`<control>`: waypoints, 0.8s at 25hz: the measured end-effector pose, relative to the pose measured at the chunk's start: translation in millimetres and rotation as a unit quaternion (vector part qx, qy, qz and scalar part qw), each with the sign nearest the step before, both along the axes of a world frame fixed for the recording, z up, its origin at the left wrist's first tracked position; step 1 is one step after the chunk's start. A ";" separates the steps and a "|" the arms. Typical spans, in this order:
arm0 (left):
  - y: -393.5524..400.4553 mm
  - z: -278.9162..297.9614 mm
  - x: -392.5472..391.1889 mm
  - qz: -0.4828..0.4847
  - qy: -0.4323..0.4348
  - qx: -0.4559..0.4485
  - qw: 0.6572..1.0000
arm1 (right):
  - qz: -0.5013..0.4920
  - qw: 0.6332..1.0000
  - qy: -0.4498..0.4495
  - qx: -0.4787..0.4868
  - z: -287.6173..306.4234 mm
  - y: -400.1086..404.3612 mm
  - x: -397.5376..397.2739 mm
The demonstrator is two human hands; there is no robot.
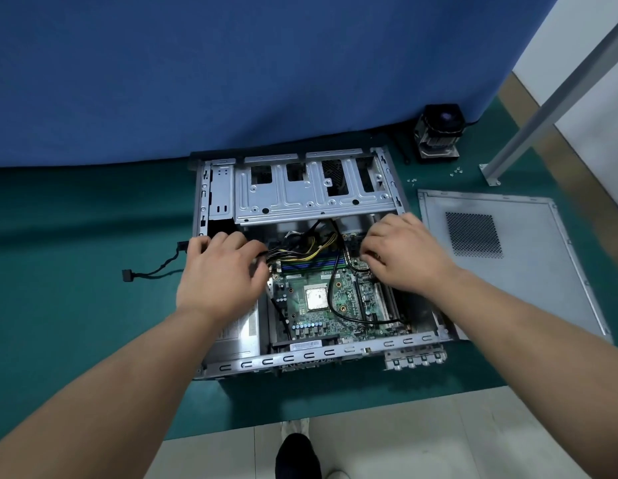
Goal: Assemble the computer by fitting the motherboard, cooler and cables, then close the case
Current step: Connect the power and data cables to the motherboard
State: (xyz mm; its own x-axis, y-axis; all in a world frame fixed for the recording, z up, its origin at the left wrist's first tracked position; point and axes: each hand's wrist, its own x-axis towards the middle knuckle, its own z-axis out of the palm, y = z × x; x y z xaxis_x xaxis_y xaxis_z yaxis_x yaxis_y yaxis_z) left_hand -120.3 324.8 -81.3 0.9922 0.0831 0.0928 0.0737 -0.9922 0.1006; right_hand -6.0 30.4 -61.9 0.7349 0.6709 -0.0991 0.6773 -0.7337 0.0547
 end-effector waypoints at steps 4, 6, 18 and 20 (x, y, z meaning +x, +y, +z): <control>-1.7 0.4 0.4 0.021 -0.019 -0.002 1.000 | 0.007 1.000 -0.031 0.004 -10.4 0.8 -2.2; -3.9 2.6 0.2 0.045 -0.029 -0.011 0.999 | 0.015 0.999 -0.037 -0.025 -9.3 1.0 -1.7; -2.2 8.5 -1.1 0.059 -0.001 -0.050 0.997 | -0.036 0.978 0.084 -0.189 3.4 28.1 -21.6; -2.7 7.6 -1.3 0.049 0.000 -0.060 0.997 | -0.112 0.957 0.219 -0.154 -6.9 47.7 -41.0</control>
